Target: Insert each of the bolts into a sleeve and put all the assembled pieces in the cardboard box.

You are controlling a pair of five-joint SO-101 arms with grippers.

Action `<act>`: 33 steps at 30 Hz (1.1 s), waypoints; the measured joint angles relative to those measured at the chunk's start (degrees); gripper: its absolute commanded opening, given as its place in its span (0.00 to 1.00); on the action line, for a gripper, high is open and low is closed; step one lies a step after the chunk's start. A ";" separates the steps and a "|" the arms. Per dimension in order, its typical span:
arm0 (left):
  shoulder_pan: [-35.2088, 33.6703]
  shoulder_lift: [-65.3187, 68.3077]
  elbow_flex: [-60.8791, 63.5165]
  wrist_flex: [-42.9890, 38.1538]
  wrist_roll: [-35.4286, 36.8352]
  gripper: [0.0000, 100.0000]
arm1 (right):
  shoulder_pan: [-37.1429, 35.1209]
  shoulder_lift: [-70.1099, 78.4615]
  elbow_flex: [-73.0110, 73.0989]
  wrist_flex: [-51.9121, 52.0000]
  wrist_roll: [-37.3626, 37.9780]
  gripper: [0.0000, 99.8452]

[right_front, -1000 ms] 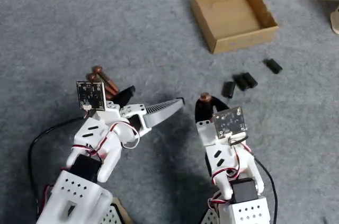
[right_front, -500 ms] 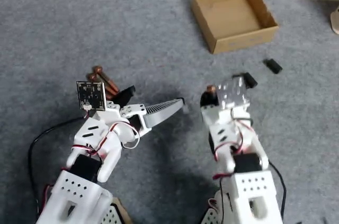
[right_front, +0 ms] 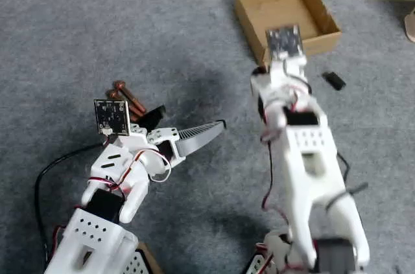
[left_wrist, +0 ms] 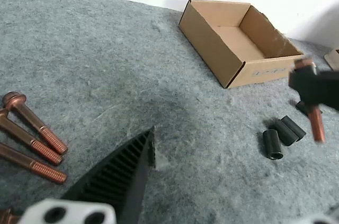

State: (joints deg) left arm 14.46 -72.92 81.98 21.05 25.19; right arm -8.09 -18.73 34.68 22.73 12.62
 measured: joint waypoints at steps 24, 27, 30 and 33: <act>1.23 0.00 2.55 -2.29 -3.69 0.53 | 3.08 68.75 -79.47 0.00 0.00 0.00; 1.23 0.00 2.55 -2.29 -3.69 0.53 | 3.08 72.97 -87.65 1.67 0.00 0.00; 1.14 0.00 2.55 -2.29 -3.69 0.53 | 3.08 76.48 -94.24 2.81 0.00 0.00; 1.23 0.00 2.55 -2.29 -3.69 0.53 | 2.99 79.38 -98.02 3.16 0.00 0.00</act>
State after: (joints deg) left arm 15.69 -72.92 84.53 18.77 21.49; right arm -5.10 60.66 -63.34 25.89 12.62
